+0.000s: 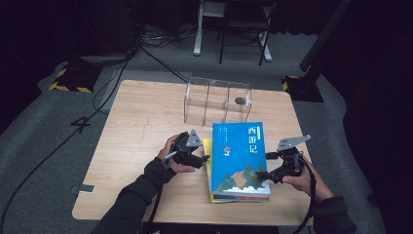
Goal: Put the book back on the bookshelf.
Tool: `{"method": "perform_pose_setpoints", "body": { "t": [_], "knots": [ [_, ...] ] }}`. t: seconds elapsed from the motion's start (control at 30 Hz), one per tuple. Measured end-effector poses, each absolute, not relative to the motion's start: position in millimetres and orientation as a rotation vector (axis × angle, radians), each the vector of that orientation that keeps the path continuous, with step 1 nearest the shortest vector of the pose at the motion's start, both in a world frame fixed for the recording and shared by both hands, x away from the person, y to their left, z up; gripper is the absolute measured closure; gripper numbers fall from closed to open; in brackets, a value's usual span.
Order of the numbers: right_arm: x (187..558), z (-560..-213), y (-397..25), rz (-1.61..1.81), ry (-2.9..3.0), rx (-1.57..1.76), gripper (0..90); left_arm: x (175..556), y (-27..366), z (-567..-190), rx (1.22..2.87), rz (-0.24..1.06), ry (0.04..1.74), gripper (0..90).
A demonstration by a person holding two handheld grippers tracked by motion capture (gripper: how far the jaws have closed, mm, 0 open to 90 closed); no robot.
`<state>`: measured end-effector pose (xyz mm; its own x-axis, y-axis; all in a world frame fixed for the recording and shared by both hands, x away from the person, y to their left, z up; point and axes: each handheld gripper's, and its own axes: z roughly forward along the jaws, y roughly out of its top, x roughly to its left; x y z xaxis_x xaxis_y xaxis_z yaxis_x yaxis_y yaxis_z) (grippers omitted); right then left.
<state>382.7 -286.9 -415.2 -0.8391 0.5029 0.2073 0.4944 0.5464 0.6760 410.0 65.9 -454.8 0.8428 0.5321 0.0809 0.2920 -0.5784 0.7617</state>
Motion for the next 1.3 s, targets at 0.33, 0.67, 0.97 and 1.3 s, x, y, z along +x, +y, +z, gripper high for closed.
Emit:
{"method": "perform_pose_setpoints", "body": {
  "t": [0.33, 0.67, 0.97, 1.3],
  "knots": [
    [378, -411, -282, 1.167, 2.709, 0.808, 6.1, 414, 62, -456, 2.212, 0.368, 0.602, 24.5],
    [384, -402, -279, 1.213, 2.670, 0.757, 21.3, 420, 62, -457, 2.202, 0.365, 0.619, 24.7],
    [397, -405, -266, 1.228, 2.671, 0.793, 25.7, 420, 63, -457, 2.195, 0.361, 0.623, 25.0],
    [406, -404, -260, 1.370, 2.639, 0.732, 64.4, 431, 64, -459, 2.156, 0.357, 0.655, 27.8]
  ]
}}
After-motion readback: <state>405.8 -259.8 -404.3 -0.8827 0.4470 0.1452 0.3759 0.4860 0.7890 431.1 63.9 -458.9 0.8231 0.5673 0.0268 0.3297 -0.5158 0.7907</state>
